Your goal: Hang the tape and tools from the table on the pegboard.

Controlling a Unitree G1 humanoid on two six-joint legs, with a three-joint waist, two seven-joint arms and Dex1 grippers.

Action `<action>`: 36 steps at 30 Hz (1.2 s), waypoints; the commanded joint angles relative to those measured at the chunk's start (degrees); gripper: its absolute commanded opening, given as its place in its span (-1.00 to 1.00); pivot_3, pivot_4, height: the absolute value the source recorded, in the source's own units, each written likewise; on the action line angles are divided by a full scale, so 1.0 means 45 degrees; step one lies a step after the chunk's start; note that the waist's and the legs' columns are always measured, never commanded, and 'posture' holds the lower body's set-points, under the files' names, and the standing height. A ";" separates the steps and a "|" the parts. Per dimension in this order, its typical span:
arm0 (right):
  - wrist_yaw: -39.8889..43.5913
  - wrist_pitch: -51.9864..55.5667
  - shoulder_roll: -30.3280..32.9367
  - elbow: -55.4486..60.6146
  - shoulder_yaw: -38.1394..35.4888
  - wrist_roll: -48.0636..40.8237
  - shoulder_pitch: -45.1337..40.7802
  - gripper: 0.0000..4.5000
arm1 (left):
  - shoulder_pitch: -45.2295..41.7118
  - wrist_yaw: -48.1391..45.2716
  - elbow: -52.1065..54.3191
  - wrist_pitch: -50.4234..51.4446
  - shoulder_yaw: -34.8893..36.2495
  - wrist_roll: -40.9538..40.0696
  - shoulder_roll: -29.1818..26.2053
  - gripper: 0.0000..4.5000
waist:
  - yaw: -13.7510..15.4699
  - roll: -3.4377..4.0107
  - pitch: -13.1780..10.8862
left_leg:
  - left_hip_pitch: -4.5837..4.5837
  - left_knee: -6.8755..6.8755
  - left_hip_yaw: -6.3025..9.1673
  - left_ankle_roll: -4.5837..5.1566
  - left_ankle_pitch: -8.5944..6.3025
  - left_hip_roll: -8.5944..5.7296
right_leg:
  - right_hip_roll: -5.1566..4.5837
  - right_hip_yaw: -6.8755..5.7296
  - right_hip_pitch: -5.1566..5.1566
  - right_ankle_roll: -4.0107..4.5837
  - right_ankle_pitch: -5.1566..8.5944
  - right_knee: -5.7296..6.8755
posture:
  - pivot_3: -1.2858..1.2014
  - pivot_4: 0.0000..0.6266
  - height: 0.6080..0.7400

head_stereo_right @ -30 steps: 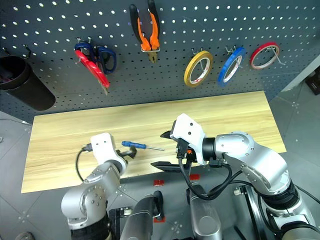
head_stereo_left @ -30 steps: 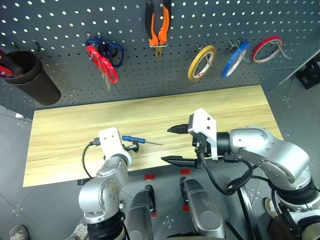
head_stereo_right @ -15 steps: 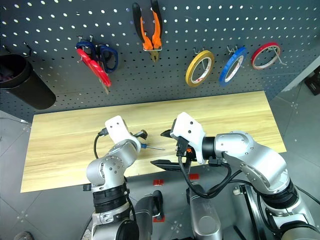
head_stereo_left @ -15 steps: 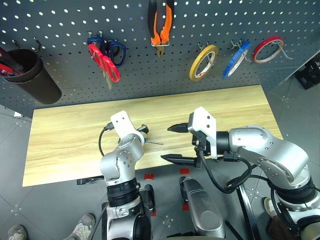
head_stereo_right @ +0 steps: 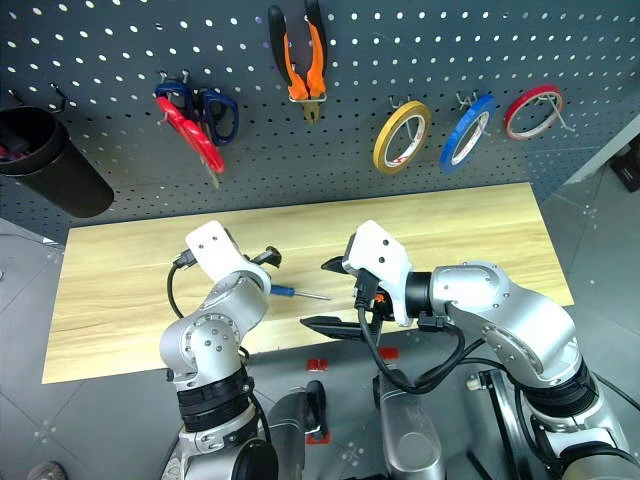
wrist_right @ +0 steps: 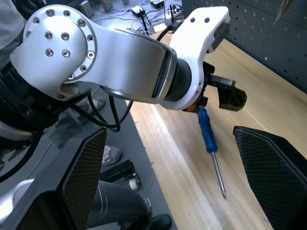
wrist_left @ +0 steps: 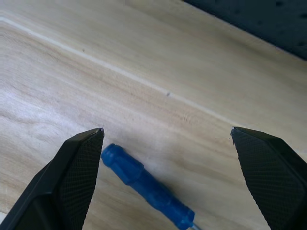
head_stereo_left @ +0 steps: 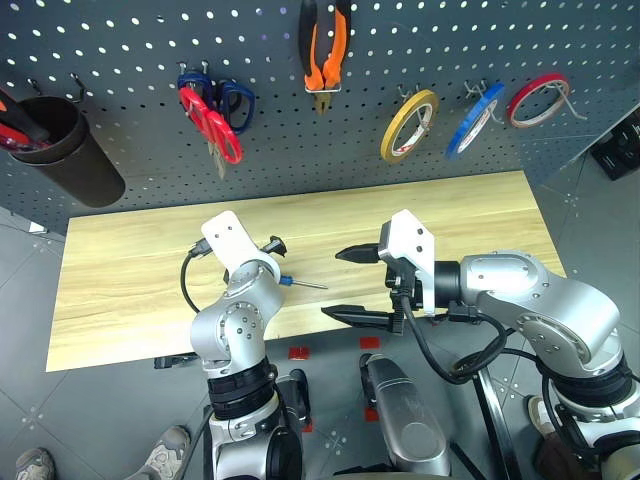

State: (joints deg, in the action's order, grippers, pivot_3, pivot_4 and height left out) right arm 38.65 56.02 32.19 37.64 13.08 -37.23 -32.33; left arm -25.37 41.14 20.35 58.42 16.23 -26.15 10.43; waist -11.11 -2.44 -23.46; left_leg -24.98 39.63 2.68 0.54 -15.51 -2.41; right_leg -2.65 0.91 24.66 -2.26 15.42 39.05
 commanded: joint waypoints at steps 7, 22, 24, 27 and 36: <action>-0.0151 0.1331 -0.0703 0.0233 -0.1169 -0.2439 -0.0186 1.00 | 0.1524 0.1763 -0.1142 -0.1626 0.0981 -0.2108 0.3507 0.99 | -0.0002 -0.0001 0.0000 | -0.0001 0.0000 0.0002 0.0001 0.0000 0.0000 | 0.0000 0.0000 0.0000 0.0000 0.0000 -0.0001 | -0.30 0.42 1.00; -0.0824 0.1758 -0.0726 0.0302 -0.1191 -0.2941 -0.0292 1.00 | 0.1126 0.2461 -0.3786 -0.2498 0.0458 -0.4015 0.2178 0.99 | -0.0003 -0.0002 -0.0001 | -0.0003 0.0006 0.0000 0.0006 -0.0003 -0.0001 | -0.0001 -0.0001 -0.0001 -0.0001 0.0000 -0.0004 | -0.30 0.41 1.00; -0.0902 0.1750 -0.0722 0.0261 -0.1213 -0.2931 -0.0299 1.00 | 0.0872 0.2252 -0.4205 -0.2608 0.0467 -0.4034 0.1824 0.99 | -0.0003 0.0006 0.0004 | 0.0002 0.0006 -0.0001 0.0006 -0.0003 -0.0001 | -0.0001 -0.0001 -0.0008 -0.0001 0.0000 -0.0005 | -0.30 0.40 1.00; -0.1013 0.1764 -0.0734 0.0128 -0.1309 -0.2952 -0.0383 1.00 | 0.0606 0.2067 -0.4683 -0.2467 0.0607 -0.4212 0.1406 0.82 | 0.0018 0.0019 0.0011 | 0.0033 0.0007 0.0006 0.0006 -0.0003 -0.0002 | -0.0001 -0.0008 -0.0048 -0.0004 0.0002 -0.0010 | -0.31 0.38 1.00; -0.1273 0.2102 -0.0801 -0.0336 -0.1837 -0.3587 -0.0727 1.00 | 0.0255 0.0948 -0.5062 -0.0443 0.1005 -0.4567 -0.0491 -0.36 | 0.0046 0.0131 0.0072 | 0.0055 0.0016 0.0010 0.0007 -0.0003 -0.0013 | -0.0003 -0.0012 -0.0086 -0.0017 -0.0002 -0.0021 | -0.31 0.33 1.00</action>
State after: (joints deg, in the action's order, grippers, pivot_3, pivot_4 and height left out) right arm 33.37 65.34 28.80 35.19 6.57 -51.02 -35.08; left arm -26.06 46.68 2.09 53.02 19.16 -46.12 8.72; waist -10.91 -1.86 -23.13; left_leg -24.73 39.70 2.74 0.57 -15.52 -2.47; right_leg -2.66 0.85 24.27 -2.34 15.41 38.96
